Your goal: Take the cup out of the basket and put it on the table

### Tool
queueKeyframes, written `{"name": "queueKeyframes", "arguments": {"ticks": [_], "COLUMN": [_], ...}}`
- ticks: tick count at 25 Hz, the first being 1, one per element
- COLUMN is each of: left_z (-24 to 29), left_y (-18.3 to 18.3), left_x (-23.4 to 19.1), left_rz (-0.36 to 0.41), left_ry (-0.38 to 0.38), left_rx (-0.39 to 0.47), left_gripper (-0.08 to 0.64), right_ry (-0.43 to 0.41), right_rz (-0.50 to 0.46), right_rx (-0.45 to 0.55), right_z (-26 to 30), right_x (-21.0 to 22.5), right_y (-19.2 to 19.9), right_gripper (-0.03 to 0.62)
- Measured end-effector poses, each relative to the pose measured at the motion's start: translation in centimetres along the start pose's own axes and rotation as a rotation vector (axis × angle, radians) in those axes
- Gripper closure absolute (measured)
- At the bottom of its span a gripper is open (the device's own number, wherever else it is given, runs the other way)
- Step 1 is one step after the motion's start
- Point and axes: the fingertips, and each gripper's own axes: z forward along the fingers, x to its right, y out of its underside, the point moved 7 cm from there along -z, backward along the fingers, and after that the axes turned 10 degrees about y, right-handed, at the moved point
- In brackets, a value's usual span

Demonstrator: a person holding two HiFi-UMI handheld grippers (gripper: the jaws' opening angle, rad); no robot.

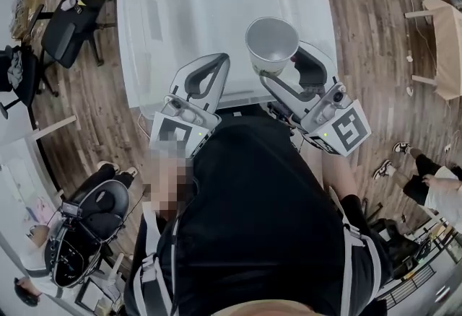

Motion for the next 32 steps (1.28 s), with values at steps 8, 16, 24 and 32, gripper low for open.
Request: {"name": "queueKeyframes", "arguments": {"ticks": [8, 16, 24, 32], "left_z": [0.1, 1.2, 2.9, -1.1], "left_y": [0.2, 0.5, 0.0, 1.3], "left_x": [1.2, 3.2, 5.1, 7.9], "left_rz": [-0.012, -0.025, -0.026, -0.017], "left_ry": [-0.028, -0.079, -0.156, -0.140], "left_rx": [0.000, -0.004, 0.038, 0.045], "left_gripper": [0.541, 0.541, 0.541, 0.541], "right_ry": [-0.070, -0.088, -0.141, -0.117], "right_rz": [0.049, 0.047, 0.059, 0.025], "right_rx": [0.005, 0.007, -0.006, 0.022], "right_z": [-0.5, -2.2, -3.1, -4.7], "right_x": [-1.8, 0.5, 3.8, 0.1], "right_y": [2.3, 2.2, 1.8, 2.5], "right_gripper": [0.314, 0.316, 0.316, 0.316]}}
